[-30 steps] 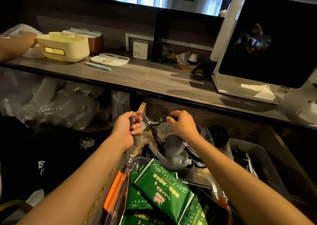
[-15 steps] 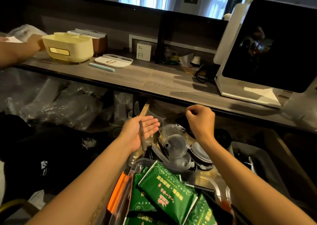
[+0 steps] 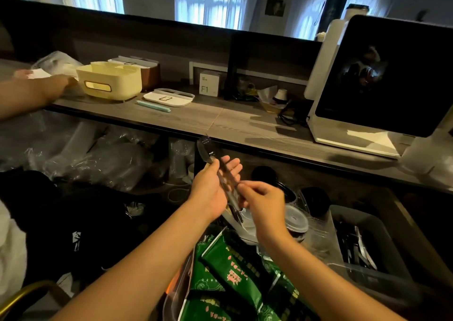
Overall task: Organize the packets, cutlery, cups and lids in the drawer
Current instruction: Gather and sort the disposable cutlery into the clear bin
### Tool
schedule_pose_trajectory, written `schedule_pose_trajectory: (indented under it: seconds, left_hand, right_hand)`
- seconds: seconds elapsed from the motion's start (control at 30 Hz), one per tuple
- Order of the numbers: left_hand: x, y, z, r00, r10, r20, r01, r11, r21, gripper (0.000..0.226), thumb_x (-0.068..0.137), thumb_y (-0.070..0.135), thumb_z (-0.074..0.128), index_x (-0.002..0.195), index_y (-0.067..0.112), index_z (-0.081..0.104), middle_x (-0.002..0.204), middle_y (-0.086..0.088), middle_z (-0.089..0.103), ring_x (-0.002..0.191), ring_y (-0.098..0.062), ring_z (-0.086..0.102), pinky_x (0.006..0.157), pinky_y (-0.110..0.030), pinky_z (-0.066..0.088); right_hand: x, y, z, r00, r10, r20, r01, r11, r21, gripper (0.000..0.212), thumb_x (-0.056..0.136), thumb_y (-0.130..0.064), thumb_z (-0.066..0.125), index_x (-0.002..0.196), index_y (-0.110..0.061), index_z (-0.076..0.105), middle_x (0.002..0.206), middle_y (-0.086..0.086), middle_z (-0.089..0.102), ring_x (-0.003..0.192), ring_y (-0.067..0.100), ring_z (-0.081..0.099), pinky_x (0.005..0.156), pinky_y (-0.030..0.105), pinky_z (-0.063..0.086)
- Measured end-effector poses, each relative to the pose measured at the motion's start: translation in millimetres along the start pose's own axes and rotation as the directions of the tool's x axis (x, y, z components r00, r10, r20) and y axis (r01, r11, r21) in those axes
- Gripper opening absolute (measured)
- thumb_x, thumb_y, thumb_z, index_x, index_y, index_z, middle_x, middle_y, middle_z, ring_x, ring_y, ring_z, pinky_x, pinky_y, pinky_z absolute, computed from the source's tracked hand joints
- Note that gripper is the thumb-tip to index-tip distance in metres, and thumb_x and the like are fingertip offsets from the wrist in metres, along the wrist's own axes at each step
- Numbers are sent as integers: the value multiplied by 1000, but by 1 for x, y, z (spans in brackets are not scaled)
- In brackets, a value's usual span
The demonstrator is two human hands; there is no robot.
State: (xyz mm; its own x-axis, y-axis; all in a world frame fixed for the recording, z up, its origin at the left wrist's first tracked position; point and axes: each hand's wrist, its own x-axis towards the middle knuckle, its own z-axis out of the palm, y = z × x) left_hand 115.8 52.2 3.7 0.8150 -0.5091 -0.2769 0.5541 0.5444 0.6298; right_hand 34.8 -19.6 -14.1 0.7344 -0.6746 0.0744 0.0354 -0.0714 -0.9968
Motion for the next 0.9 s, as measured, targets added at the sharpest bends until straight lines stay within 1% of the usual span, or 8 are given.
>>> schedule_pose_trajectory:
  seconds: [0.1, 0.17, 0.23, 0.3, 0.57, 0.67, 0.77, 0.9]
  left_hand:
    - [3, 1, -8, 997, 46, -55, -46, 999, 11, 27, 110, 24, 35, 106, 8, 57, 85, -10, 72, 93, -27, 74, 98, -43, 52]
    - [9, 11, -17, 986, 103, -134, -97, 994, 51, 25, 109, 26, 39, 99, 10, 56, 68, -4, 60, 64, -21, 71, 74, -39, 61]
    - [20, 23, -34, 967, 149, -206, -117, 981, 156, 25, 108, 27, 41, 94, 12, 56, 61, 1, 46, 43, -9, 50, 42, -23, 47]
    - [31, 30, -50, 969, 127, -211, -69, 962, 263, 23, 109, 24, 39, 97, 11, 54, 57, 3, 40, 36, -4, 33, 32, -17, 28]
    - [38, 20, -62, 978, 92, -187, 12, 871, 491, 17, 103, 6, 39, 104, 6, 57, 67, -5, 47, 36, -4, 30, 30, -16, 22]
    - [40, 18, -63, 977, 131, -167, -27, 857, 514, 19, 104, 8, 37, 105, 6, 56, 70, -7, 50, 40, -6, 31, 31, -16, 23]
    - [40, 16, -64, 979, 138, -153, -37, 849, 528, 20, 105, 10, 37, 108, 6, 56, 71, -7, 51, 44, -7, 32, 32, -17, 24]
    - [40, 15, -66, 981, 143, -133, -51, 845, 533, 22, 106, 11, 36, 114, 5, 56, 72, -7, 51, 44, -7, 33, 32, -16, 25]
  right_hand:
    - [-4, 6, 6, 985, 21, 169, -18, 1000, -21, 15, 88, 1, 64, 84, -8, 76, 62, -3, 67, 53, 3, 57, 56, 17, 47]
    - [9, 10, 6, 983, 82, 162, -91, 995, 51, 15, 90, 2, 60, 85, -2, 74, 62, 1, 63, 54, 9, 53, 57, 22, 46]
    - [33, 23, 2, 983, 164, 82, -168, 984, 56, 18, 90, 2, 56, 78, 1, 70, 62, 4, 58, 56, 15, 49, 59, 28, 44]
    - [56, 41, 1, 975, 222, 28, -216, 967, -133, 20, 89, -5, 54, 72, -3, 64, 64, 9, 56, 63, 22, 50, 62, 34, 43]
    - [100, 61, 30, 935, 304, 180, -61, 641, -765, 25, 96, -24, 50, 75, -10, 54, 72, 10, 52, 71, 28, 58, 66, 38, 49]
    - [107, 58, 40, 913, 364, 181, -50, 542, -839, 30, 92, -31, 59, 69, -12, 55, 61, 3, 49, 53, 17, 48, 51, 26, 39]
    - [112, 52, 48, 883, 435, 178, -16, 407, -913, 36, 96, -39, 54, 73, -11, 56, 66, 5, 55, 58, 20, 53, 53, 27, 44]
    - [117, 49, 51, 835, 527, 160, -61, 377, -924, 55, 97, -58, 41, 82, -9, 59, 73, 7, 61, 64, 21, 56, 59, 29, 48]
